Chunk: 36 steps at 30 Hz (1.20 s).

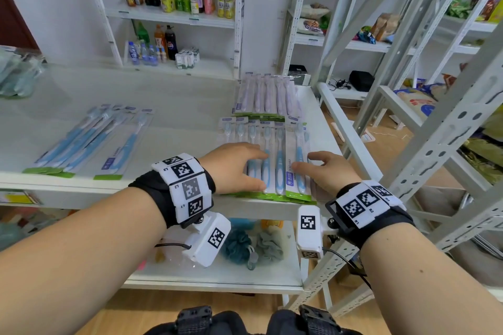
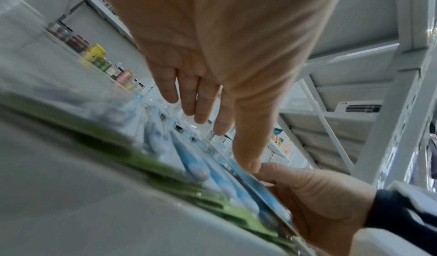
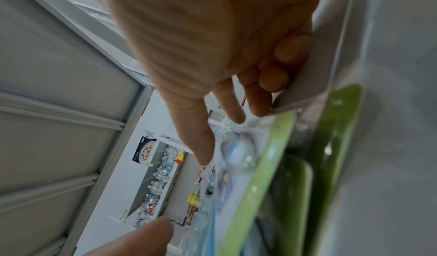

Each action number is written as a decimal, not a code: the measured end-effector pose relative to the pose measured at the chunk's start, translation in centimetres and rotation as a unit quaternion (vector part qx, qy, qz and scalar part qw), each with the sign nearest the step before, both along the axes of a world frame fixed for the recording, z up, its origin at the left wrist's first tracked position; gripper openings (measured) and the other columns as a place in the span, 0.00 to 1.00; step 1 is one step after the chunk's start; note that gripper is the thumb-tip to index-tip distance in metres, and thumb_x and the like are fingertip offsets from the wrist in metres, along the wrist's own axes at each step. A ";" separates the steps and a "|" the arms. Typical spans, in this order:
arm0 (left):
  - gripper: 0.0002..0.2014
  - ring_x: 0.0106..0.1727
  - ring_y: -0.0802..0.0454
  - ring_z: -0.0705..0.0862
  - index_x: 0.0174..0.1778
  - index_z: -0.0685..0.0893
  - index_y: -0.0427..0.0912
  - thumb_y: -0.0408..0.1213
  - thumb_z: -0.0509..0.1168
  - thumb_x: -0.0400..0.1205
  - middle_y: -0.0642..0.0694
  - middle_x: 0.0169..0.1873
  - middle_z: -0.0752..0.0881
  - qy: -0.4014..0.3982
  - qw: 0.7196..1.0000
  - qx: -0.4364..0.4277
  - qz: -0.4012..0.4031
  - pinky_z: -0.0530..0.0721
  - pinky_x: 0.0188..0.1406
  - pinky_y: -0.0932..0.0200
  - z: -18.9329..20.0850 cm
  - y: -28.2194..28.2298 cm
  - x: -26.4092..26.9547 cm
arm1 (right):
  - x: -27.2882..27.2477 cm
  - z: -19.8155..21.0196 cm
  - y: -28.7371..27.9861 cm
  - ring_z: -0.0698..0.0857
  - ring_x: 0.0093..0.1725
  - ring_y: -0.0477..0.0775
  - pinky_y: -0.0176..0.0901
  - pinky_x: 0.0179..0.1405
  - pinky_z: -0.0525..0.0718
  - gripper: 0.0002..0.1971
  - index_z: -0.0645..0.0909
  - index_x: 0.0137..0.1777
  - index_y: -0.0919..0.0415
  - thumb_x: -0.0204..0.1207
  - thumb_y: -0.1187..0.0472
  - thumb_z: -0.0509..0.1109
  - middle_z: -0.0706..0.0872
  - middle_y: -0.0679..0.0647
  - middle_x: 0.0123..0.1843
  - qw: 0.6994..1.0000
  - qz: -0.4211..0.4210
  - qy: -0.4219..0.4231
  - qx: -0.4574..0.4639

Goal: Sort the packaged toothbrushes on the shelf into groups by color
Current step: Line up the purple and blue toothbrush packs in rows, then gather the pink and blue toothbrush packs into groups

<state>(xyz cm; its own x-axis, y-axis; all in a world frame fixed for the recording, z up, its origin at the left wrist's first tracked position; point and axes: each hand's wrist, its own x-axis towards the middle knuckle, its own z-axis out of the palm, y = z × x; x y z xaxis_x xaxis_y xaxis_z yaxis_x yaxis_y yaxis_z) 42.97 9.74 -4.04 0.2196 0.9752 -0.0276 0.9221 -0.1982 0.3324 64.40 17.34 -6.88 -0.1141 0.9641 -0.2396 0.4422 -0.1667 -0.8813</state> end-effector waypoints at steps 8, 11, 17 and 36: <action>0.20 0.72 0.51 0.73 0.67 0.79 0.49 0.45 0.68 0.79 0.50 0.71 0.77 -0.139 0.975 0.059 0.165 0.67 0.71 0.60 1.6 -1.2 -8.0 | -0.8 3.0 0.5 0.77 0.33 0.49 0.41 0.28 0.71 0.31 0.80 0.65 0.52 0.64 0.41 0.78 0.83 0.50 0.41 0.998 -0.019 -0.057 0.029; 0.18 0.70 0.49 0.76 0.65 0.80 0.47 0.42 0.67 0.80 0.49 0.67 0.79 -0.164 0.957 0.070 0.228 0.71 0.65 0.59 2.0 -2.0 -12.5 | -3.5 4.4 0.3 0.76 0.31 0.48 0.41 0.27 0.70 0.29 0.81 0.64 0.55 0.65 0.43 0.78 0.83 0.50 0.38 0.997 -0.006 -0.054 0.057; 0.18 0.67 0.45 0.79 0.65 0.82 0.41 0.40 0.67 0.79 0.44 0.68 0.80 -0.128 0.927 0.065 0.346 0.73 0.64 0.59 1.9 -4.6 -21.5 | -13.2 6.0 -1.4 0.76 0.29 0.44 0.34 0.25 0.69 0.22 0.83 0.59 0.54 0.68 0.46 0.77 0.83 0.47 0.36 0.991 0.068 -0.067 0.098; 0.25 0.60 0.44 0.82 0.60 0.82 0.40 0.52 0.73 0.72 0.43 0.57 0.84 -0.096 0.921 -0.036 0.376 0.79 0.60 0.56 -1.7 -10.6 -32.1 | -34.6 2.2 -8.5 0.80 0.37 0.48 0.39 0.27 0.72 0.25 0.75 0.41 0.58 0.61 0.40 0.79 0.81 0.52 0.41 0.938 0.200 -0.282 0.030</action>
